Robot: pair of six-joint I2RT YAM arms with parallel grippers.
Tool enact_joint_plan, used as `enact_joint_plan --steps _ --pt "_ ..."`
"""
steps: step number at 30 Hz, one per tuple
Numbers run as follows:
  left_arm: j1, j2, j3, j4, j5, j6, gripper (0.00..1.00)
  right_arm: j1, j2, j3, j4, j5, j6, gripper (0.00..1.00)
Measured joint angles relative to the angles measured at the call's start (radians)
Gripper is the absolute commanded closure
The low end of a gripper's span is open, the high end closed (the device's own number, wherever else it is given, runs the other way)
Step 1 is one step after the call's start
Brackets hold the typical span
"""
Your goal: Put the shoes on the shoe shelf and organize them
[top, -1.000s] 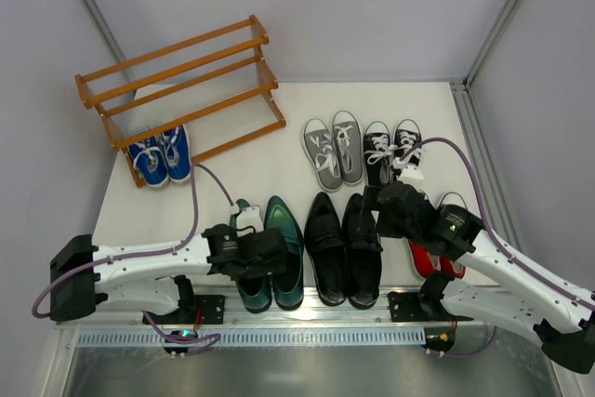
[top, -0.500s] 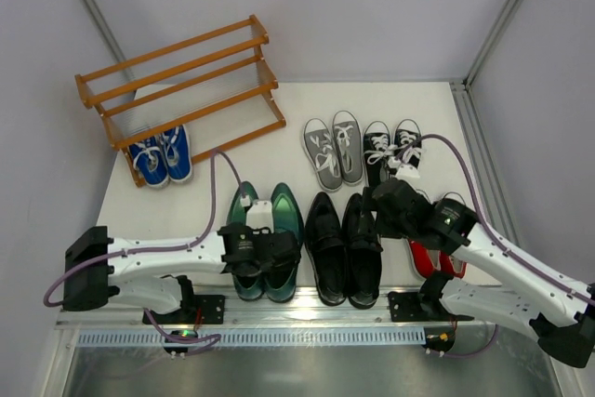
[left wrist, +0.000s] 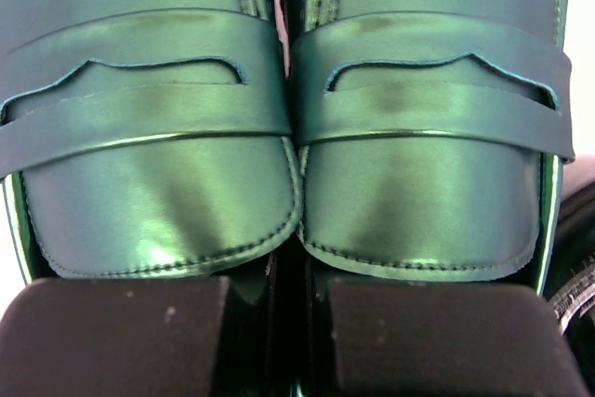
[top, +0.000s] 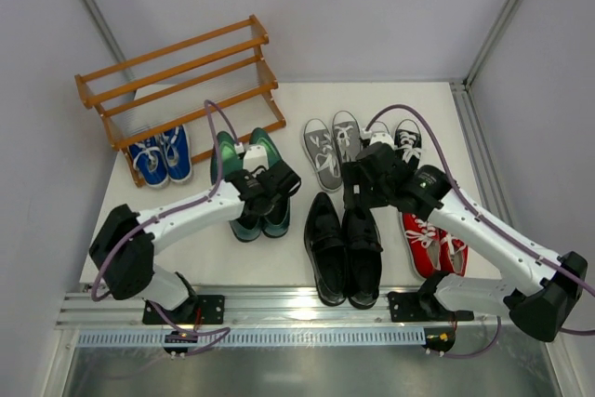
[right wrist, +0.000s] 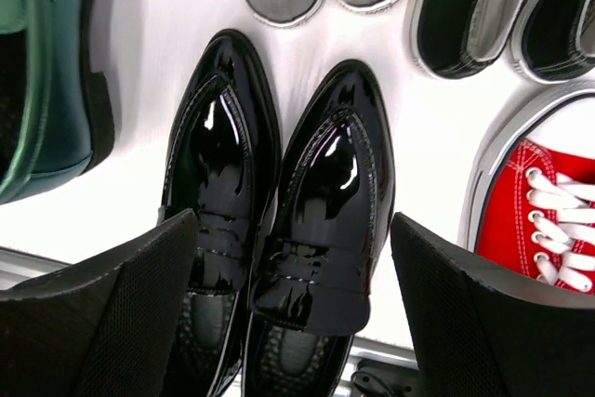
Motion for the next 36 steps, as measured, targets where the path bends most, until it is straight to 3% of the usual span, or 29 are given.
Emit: enact_joint_plan --steps 9,14,21,28,36 --pt "0.151 0.109 0.036 0.109 0.148 0.13 1.0 -0.16 -0.089 -0.05 0.052 -0.076 -0.078 0.18" --pt "0.294 0.141 0.09 0.163 0.199 0.182 1.0 -0.173 -0.121 -0.079 0.037 -0.092 -0.079 0.19" --pt "0.44 0.331 0.246 0.237 0.277 0.261 1.0 -0.174 -0.138 -0.079 0.0 -0.077 -0.084 0.19" --pt "0.504 0.496 0.471 0.216 0.302 0.377 1.0 -0.18 -0.168 -0.079 -0.023 -0.059 -0.083 0.19" --pt "0.581 0.582 0.684 0.185 0.349 0.434 1.0 -0.188 -0.171 -0.097 -0.029 -0.046 -0.082 0.19"
